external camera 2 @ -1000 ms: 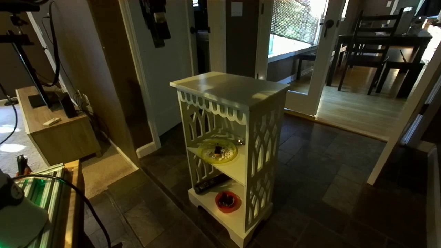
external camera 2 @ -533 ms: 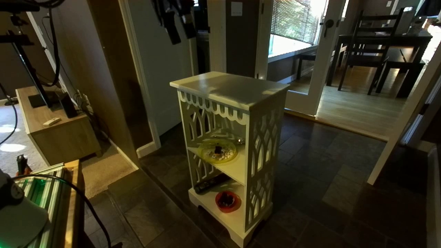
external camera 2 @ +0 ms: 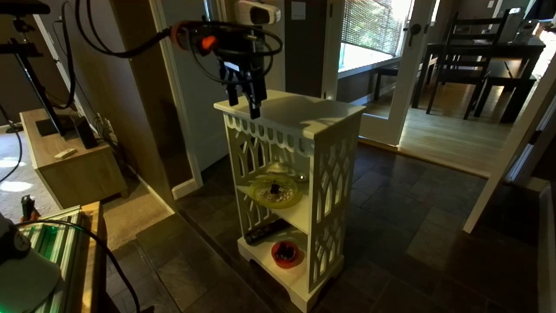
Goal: Put the yellow plate on top of the shelf.
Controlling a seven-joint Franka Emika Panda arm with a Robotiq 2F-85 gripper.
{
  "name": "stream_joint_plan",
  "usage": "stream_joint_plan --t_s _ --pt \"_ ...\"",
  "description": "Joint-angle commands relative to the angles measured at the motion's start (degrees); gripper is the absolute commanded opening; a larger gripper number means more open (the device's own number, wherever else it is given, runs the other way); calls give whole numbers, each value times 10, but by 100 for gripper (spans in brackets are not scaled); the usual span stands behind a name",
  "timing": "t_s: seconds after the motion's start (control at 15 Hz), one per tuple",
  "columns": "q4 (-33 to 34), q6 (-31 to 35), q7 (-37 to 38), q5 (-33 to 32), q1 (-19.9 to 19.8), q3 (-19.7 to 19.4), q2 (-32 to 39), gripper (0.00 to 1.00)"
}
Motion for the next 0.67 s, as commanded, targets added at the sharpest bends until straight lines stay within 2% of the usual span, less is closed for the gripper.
stream_joint_plan --t_s 0.0,0.27,0.6 --pt "2 -1 -1 1 -6 6 -1 100" --pt "2 -2 0 1 -6 6 -14 100" --pt "-25 39 20 92 -3 -1 48 100"
